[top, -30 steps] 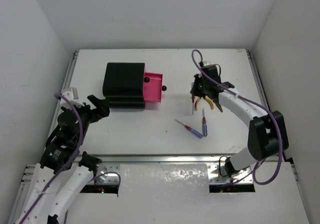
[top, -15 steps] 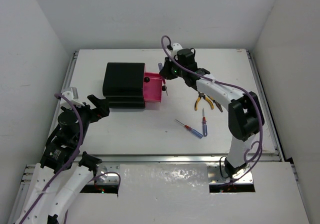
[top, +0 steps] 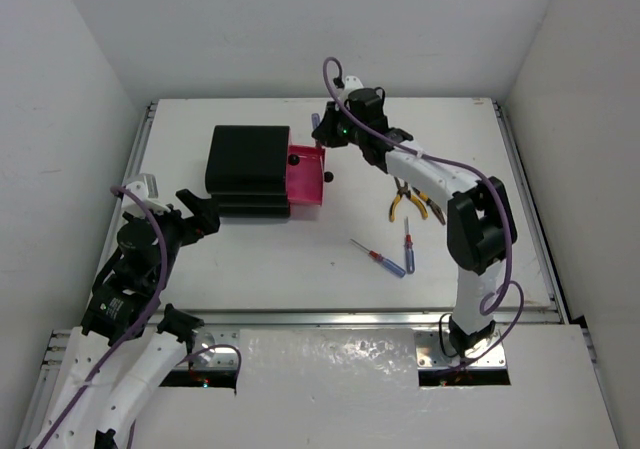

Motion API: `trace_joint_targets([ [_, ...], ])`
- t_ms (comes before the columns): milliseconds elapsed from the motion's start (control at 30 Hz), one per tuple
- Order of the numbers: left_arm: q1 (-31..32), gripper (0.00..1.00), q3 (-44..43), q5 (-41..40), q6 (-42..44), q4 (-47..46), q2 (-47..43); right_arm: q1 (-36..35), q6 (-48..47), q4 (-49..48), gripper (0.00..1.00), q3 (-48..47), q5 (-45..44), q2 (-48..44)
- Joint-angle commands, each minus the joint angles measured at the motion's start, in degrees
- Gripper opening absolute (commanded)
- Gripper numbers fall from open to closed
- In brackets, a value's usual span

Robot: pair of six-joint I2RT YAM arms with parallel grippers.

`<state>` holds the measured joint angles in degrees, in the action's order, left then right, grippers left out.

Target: Sort the tools into containers

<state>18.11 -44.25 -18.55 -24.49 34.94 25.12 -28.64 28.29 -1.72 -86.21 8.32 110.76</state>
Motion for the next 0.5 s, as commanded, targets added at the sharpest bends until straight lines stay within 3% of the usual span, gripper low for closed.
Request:
trace_joint_targets([
  [0, 0.61, 0.89, -0.22, 0.53, 0.32, -2.60, -0.34, -0.45, 1.50, 1.71, 0.10, -6.32, 0.21, 1.21],
  [100, 0.61, 0.89, -0.14, 0.44, 0.32, -2.59, -0.52, -0.36, 2.64, 3.74, 0.10, -7.47, 0.73, 2.17],
  [467, 0.61, 0.89, -0.14, 0.61, 0.32, -2.68, -0.69, -1.50, 0.45, -4.61, 0.11, -4.41, 6.63, 7.63],
])
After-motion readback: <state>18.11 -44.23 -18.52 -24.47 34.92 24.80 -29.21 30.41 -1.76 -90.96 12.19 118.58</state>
